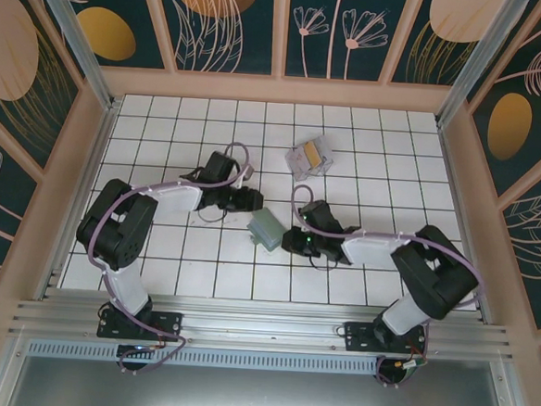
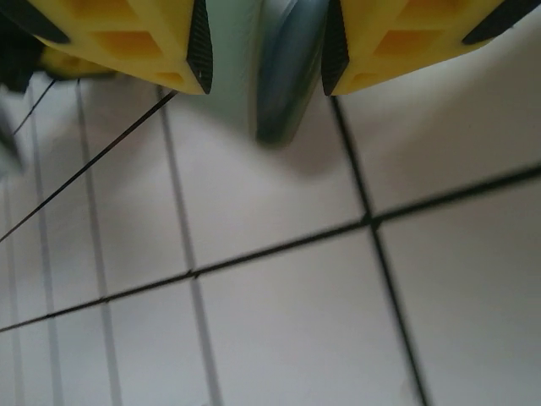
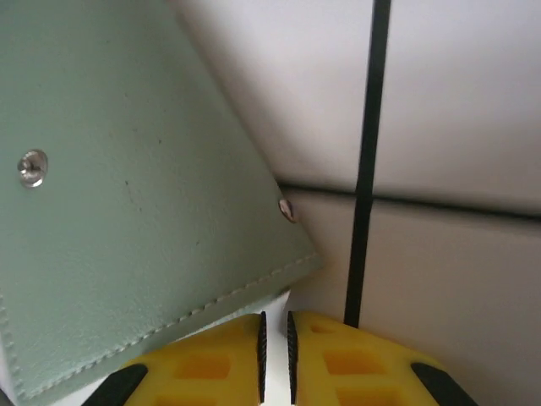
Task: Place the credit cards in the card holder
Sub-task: Rotate the card holder at the center of the table.
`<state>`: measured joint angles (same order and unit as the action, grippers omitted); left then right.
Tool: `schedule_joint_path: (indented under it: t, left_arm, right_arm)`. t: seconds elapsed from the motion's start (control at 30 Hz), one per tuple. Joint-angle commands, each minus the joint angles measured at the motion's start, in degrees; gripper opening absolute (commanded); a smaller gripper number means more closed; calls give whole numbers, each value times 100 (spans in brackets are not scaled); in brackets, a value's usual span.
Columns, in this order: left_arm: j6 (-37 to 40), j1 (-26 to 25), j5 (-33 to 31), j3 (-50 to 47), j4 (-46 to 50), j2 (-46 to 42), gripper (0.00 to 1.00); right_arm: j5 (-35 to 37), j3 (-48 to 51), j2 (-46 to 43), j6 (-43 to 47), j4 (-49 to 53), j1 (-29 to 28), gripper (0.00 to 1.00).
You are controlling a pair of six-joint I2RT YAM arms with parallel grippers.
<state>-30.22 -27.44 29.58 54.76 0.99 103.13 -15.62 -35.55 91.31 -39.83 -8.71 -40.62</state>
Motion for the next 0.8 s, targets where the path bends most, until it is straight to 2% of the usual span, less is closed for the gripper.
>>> schedule_joint_path:
  t: [0.0, 0.2, 0.4, 0.63, 0.77]
  left_arm:
    - [-89, -2, 74, -346, -298, -246, 41]
    - [-450, -118, 83, -841, -719, -370, 41]
    - [-1087, -334, 100, -1301, -1474, -461, 41]
    - [-1688, -654, 32, -955, -2039, -352, 42]
    - [-1727, -666, -134, -908, -1920, -803, 44]
  right_arm:
    - [-275, -743, 467, 429, -472, 269, 17]
    - [-593, -2065, 1474, 998, -189, 722, 16]
    - [-954, -2718, 1803, 1436, 265, 894, 18]
    - [-598, -2774, 1139, 1790, 1238, 1317, 23]
    - [-179, -2666, 652, 1830, 1841, 1459, 29]
